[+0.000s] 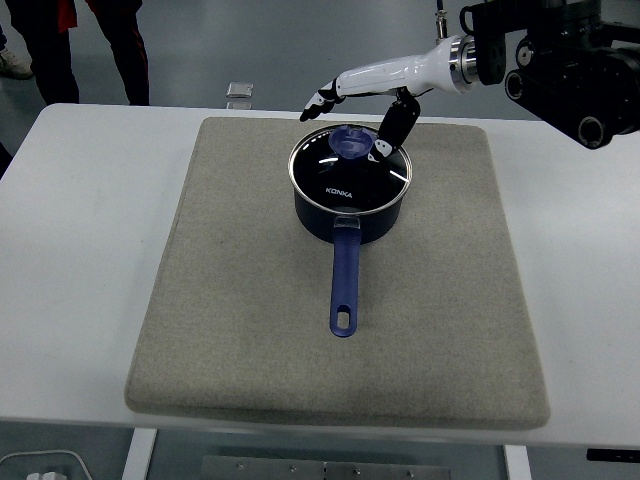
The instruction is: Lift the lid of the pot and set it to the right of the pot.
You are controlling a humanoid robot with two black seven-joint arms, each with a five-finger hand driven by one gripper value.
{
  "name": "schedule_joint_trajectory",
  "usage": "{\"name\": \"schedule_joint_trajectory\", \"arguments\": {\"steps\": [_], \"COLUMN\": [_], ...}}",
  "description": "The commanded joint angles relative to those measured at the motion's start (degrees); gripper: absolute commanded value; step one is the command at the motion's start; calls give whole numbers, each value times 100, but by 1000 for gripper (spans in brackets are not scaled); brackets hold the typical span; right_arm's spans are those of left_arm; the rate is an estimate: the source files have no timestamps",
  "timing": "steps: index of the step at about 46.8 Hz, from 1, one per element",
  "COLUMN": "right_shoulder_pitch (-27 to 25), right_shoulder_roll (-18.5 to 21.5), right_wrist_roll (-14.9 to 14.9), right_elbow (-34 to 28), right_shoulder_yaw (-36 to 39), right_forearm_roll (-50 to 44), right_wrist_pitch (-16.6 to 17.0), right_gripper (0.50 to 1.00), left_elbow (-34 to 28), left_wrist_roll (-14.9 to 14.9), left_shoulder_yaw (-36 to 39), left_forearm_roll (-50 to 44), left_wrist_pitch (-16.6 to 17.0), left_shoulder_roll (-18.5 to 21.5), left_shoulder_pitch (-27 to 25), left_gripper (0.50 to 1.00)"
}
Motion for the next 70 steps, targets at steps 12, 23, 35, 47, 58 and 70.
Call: {"name": "schedule_joint_trajectory", "arguments": {"steps": [12, 23, 35, 47, 58, 70], "right_shoulder_pitch": [-178, -240, -258, -266, -363, -425], "right_shoulder_roll": [0, 0, 0, 9, 79, 79], "right_wrist_roll": [0, 0, 0, 0, 0, 0], "right_elbow": [-9, -44, -44, -44, -44, -44], "right_shoulder_yaw": [-10, -54, -98, -107, -98, -115], "right_forearm_roll": [-32, -102, -366, -454, -454, -463], "right_wrist_pitch": [-223, -495, -873, -1014, -1014, -1014], "right_gripper": [917, 915, 909, 909, 909, 909], "left_elbow": [0, 0, 0, 0, 0, 0], "left_wrist_roll": [0, 0, 0, 0, 0, 0], "left_shoulder_yaw": [0, 0, 0, 0, 0, 0], "left_forearm_roll": [0, 0, 0, 0, 0, 0], "left_wrist_pitch": [0, 0, 0, 0, 0, 0], "left_shoulder_roll": [0, 0, 0, 0, 0, 0], "left_shoulder_pitch": [0, 0, 0, 0, 0, 0], "left_gripper": [1000, 1000, 1000, 1000, 1000, 1000]}}
